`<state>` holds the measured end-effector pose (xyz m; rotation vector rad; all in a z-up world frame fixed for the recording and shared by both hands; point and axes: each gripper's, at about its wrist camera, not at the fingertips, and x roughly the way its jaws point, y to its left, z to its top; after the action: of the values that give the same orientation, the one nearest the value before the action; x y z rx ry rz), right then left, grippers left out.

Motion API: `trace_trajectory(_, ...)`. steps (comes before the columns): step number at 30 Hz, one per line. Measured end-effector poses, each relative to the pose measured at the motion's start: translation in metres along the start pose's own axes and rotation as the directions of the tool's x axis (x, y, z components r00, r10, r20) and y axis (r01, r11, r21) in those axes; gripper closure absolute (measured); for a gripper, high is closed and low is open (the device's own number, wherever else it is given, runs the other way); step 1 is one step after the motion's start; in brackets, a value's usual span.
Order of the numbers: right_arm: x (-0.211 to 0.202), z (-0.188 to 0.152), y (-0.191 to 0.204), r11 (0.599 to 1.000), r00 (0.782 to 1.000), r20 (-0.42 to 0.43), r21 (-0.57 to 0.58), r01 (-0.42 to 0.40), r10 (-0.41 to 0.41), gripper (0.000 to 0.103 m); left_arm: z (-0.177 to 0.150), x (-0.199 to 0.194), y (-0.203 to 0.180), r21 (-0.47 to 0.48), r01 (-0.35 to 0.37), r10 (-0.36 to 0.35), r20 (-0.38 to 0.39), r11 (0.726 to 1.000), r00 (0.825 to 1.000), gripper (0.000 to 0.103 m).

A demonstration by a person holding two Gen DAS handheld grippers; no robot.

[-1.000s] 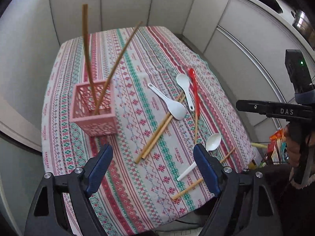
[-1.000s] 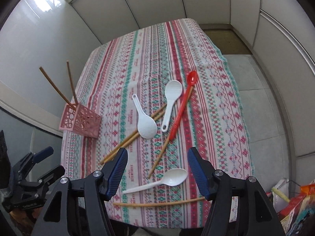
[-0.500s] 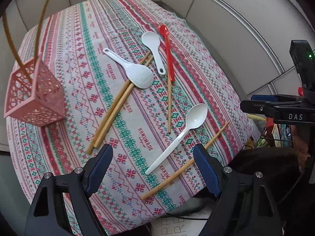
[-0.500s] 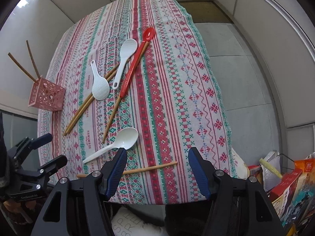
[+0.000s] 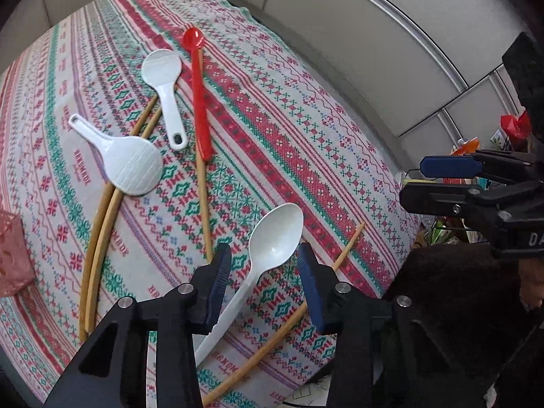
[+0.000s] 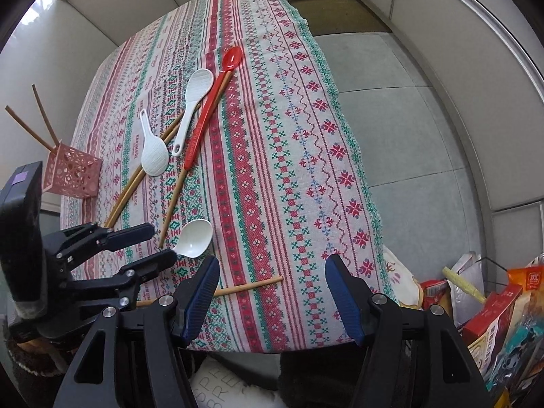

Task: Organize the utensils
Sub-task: 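Grasp the white plastic spoon with the left gripper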

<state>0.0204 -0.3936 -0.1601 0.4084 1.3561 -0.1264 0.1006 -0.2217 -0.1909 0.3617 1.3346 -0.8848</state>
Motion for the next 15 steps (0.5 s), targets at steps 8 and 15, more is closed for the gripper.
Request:
trace_trajectory(8,0.001,0.003,-0.010,1.000,1.000,-0.002,0.022,-0.001,0.001,0.037,0.026,0.032,0.010,0.039,0.100,-0.098,-0.047,0.994,0.994,0.067)
trace_trajectory(15,0.001,0.008,-0.014,0.999,1.000,-0.002,0.032,-0.001,0.001,0.037,0.036,0.046,0.013,0.022,0.144,-0.141,-0.092,0.989,0.986,0.098)
